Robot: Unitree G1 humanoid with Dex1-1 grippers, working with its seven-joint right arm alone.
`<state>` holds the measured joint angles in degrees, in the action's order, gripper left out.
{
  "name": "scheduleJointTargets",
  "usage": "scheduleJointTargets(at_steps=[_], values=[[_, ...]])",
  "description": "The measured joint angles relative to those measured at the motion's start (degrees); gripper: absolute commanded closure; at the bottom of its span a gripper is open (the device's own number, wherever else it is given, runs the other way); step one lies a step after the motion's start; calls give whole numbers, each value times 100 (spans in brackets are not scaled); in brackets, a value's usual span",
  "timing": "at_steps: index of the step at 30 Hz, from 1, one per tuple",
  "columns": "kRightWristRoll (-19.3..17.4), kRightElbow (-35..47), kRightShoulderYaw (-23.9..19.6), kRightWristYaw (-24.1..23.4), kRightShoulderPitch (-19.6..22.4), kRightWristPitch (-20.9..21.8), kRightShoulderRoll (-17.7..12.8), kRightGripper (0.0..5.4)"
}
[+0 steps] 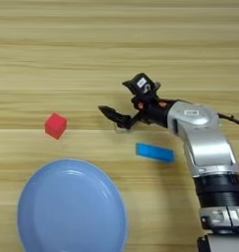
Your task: Move the objects on the table
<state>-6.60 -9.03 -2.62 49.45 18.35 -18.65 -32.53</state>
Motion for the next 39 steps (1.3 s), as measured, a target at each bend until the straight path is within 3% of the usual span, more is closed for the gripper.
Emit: scheduleJointTargets(at_steps=[8, 31, 39], values=[[185, -755, 83, -36, -5, 298, 24, 2], [437, -1866, 277, -270, 93, 803, 234, 2], [436, -1900, 285, -247, 93, 872, 254, 87]])
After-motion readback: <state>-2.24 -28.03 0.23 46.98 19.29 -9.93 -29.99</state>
